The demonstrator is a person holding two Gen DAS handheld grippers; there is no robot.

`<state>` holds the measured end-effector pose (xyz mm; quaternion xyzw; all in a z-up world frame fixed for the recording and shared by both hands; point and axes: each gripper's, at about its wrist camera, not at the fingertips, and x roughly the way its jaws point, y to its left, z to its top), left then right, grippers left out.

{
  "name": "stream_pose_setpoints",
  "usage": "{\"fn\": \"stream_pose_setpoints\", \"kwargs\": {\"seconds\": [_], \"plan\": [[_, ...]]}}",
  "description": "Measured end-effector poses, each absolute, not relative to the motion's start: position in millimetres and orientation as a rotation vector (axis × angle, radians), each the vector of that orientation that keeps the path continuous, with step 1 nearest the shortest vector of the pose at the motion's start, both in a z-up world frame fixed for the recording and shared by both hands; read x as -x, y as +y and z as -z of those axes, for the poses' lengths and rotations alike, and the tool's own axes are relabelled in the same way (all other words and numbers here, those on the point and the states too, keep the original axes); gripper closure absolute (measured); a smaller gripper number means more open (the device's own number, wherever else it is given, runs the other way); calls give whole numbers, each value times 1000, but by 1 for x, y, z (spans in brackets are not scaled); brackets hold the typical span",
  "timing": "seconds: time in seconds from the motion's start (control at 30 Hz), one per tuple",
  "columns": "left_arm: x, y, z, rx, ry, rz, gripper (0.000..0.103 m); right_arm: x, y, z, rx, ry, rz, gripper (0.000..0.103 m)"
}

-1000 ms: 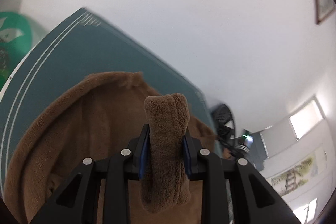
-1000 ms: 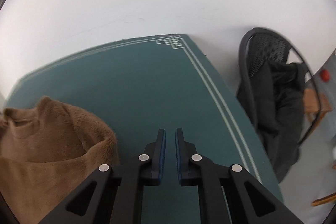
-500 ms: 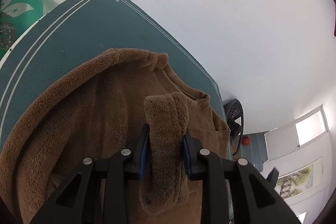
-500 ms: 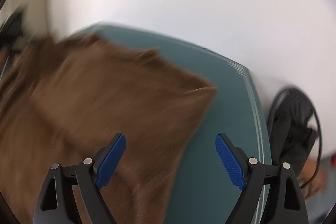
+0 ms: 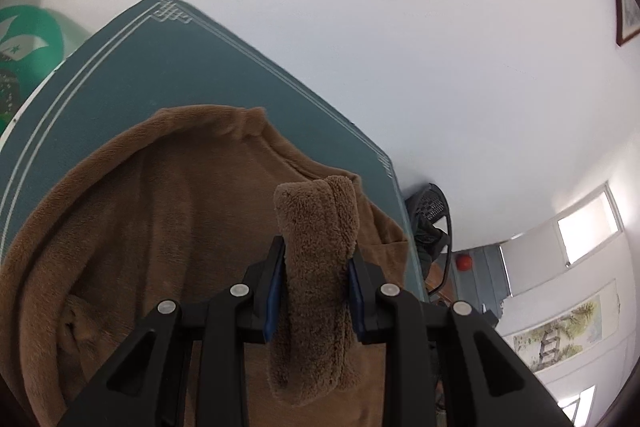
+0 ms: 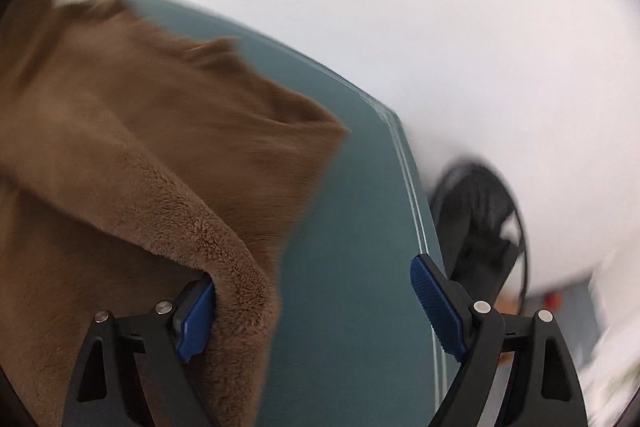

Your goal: Fold clothes

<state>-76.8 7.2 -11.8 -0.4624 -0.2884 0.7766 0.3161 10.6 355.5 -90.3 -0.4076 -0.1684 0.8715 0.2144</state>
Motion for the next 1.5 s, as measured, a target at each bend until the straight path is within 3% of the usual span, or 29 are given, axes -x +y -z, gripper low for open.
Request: {"fn": "stream_pose_setpoints", "kwargs": {"seconds": [0.2, 0.37, 0.57, 0.97, 1.2, 1.4, 1.5], "plan": [[64, 32, 14, 1238, -694, -1975, 73, -41, 420, 94, 1175, 6, -2439, 14], [60, 34, 42, 1339, -678, -1952, 73, -52, 440, 103, 1282, 223, -2603, 14], [61, 24, 66, 1396, -720, -1929, 73, -59, 460, 70, 1203, 522, -2784, 14], [67, 26, 78, 1408, -728, -1904, 73, 63, 427, 41, 1290, 446, -2755, 14], [74, 28, 88, 1426, -743, -1876, 73, 90, 438, 85, 1482, 400, -2396, 14], [78, 17, 45, 1236, -772, -1932, 73, 78, 472, 82, 1287, 176, -2222, 14], [78, 10, 18, 1114, -767, -1956, 73, 71, 498, 81, 1244, 179, -2153, 14]]}}
